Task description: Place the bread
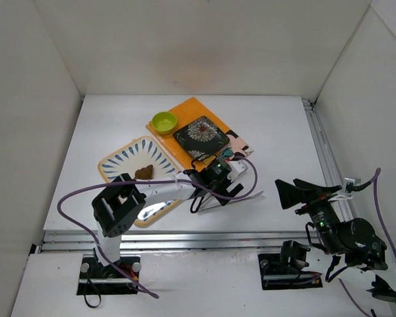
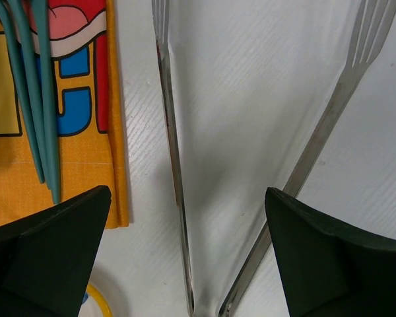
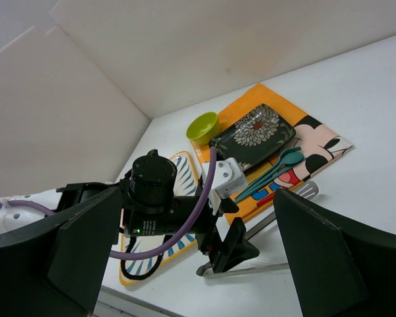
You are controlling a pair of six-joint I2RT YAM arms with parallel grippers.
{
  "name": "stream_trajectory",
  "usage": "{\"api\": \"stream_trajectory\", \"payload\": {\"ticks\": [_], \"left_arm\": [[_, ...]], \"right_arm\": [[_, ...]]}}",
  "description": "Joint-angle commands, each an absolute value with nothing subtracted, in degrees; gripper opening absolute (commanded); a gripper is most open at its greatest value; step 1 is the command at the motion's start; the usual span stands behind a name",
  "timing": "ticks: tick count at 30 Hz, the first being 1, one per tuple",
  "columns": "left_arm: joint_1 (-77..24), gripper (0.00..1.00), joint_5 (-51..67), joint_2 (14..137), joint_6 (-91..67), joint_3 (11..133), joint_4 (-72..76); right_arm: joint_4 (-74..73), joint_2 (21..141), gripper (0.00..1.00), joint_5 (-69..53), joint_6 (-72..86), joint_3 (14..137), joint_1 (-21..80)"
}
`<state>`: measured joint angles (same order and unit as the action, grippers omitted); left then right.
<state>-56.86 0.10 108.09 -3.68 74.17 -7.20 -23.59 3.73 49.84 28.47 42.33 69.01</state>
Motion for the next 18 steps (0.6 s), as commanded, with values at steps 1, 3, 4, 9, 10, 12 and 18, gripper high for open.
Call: {"api": "stream_trajectory", "payload": {"ticks": [1,3,4,9,10,12,18], "left_arm": [[-57.04,0.99,2.55,105.38,-4.66,75.59,-6.68],[-57.04,0.99,3.07,105.64,-4.57,75.85,-7.12],[-57.04,0.99,3.34,105.82,-4.48,75.76,-7.29],[-57.04,0.99,3.95,106.08,-4.48,75.5,-7.47],[-57.04,0.99,4.65,106.08,-4.57,75.41,-7.3],[-57.04,0.99,4.66,106.0,-4.48,75.32,-7.73],[-57.04,0.99,5.1,105.91,-4.39,74.88,-7.91]], "right_arm": [[-21.27,4.13,0.98,49.75,28.21,42.1,69.26],[-21.27,4.13,0.98,49.66,28.13,42.19,69.26],[-21.36,4.13,0.98,49.75,28.12,42.19,69.43],[-21.45,4.31,0.98,49.75,28.12,42.01,69.26],[-21.45,4.48,0.98,49.83,28.12,42.01,69.34],[-21.45,4.83,0.98,49.75,28.21,42.01,69.34],[-21.53,5.01,0.98,49.75,28.21,42.1,69.26]]}}
